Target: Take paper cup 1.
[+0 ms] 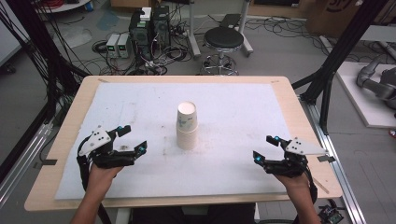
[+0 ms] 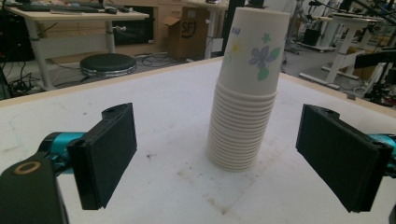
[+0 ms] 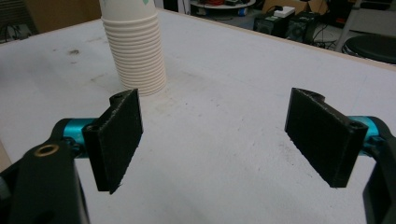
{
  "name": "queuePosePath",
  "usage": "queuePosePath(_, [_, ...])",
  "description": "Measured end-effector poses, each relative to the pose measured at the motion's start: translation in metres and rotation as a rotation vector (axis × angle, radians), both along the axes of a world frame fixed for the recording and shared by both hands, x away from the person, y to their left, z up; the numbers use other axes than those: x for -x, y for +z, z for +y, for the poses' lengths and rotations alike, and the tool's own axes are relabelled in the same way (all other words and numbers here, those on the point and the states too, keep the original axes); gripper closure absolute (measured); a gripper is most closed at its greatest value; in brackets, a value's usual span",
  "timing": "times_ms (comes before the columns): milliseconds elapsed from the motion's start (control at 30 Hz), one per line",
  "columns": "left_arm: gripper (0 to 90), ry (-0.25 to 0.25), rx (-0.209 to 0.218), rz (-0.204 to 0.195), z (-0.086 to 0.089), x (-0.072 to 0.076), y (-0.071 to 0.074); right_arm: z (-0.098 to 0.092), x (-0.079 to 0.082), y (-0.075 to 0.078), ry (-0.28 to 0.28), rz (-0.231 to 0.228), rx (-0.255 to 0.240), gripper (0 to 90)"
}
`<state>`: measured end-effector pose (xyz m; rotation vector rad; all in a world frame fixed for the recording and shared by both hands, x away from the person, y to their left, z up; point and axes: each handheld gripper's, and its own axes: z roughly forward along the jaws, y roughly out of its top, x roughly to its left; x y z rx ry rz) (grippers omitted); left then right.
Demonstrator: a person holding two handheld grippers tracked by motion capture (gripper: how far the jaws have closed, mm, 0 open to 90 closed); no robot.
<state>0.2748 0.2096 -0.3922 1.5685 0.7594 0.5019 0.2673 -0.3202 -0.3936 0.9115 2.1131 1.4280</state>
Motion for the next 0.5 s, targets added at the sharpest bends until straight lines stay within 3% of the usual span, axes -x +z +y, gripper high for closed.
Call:
queuePosePath(333, [12.3,-0.065,-0.027,-0.027,-0.027,-0.017,0.033,0.003,-0.002,0.001,0.015,0.033,-0.019,19.7])
queuePosePath(500, [12.3,-0.096,-0.035,-0.031,-0.042,-0.028,0.046,0.002,-0.001,0.001,0.011,0.023,-0.013,19.7])
